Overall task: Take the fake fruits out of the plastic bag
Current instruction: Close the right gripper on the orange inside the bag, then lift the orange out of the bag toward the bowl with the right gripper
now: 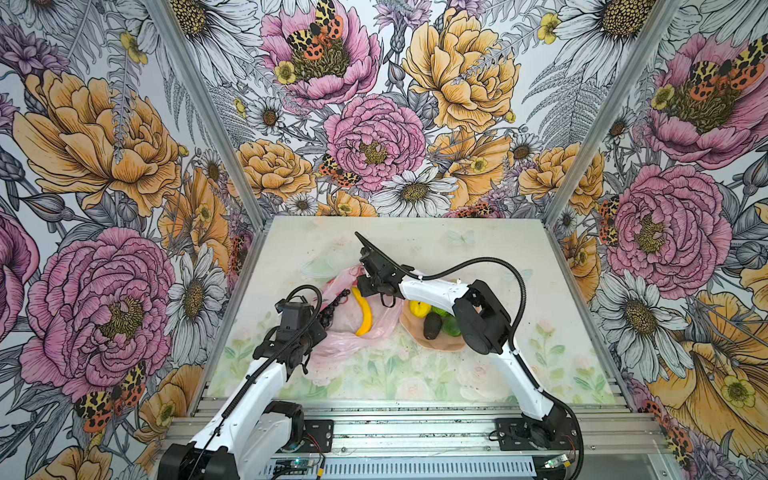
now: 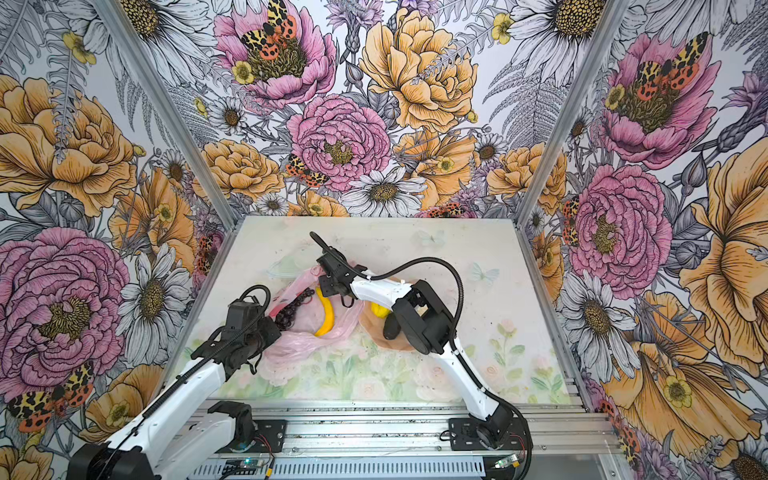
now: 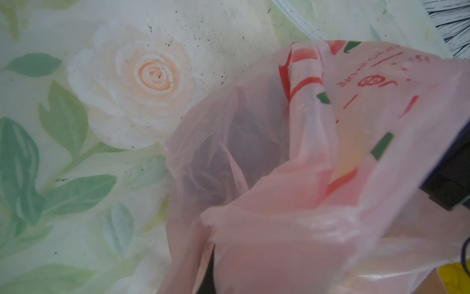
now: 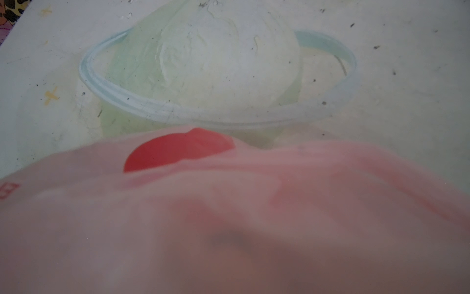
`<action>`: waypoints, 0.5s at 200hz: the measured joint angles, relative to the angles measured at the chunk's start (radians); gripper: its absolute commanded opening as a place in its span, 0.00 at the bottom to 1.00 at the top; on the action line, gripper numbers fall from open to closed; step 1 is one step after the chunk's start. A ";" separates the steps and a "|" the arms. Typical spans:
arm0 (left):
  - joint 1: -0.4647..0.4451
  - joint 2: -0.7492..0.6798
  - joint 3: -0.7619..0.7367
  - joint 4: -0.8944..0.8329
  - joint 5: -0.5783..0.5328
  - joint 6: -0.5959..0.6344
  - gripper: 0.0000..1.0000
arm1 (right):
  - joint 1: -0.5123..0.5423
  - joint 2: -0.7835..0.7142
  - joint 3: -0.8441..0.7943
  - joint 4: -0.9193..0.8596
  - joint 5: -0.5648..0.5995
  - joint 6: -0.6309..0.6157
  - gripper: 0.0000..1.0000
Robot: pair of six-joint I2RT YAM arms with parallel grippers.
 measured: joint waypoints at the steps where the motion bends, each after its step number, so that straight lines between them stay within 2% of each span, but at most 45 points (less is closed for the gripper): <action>1: 0.000 0.000 0.000 0.000 0.000 0.000 0.00 | 0.000 -0.001 -0.001 0.000 0.000 -0.001 0.48; 39: 0.000 0.020 0.000 0.010 0.000 0.000 0.00 | 0.002 -0.086 -0.083 -0.004 -0.011 -0.003 0.46; 100: 0.019 0.158 0.082 0.051 -0.001 0.022 0.00 | 0.042 -0.365 -0.286 0.017 -0.039 -0.023 0.46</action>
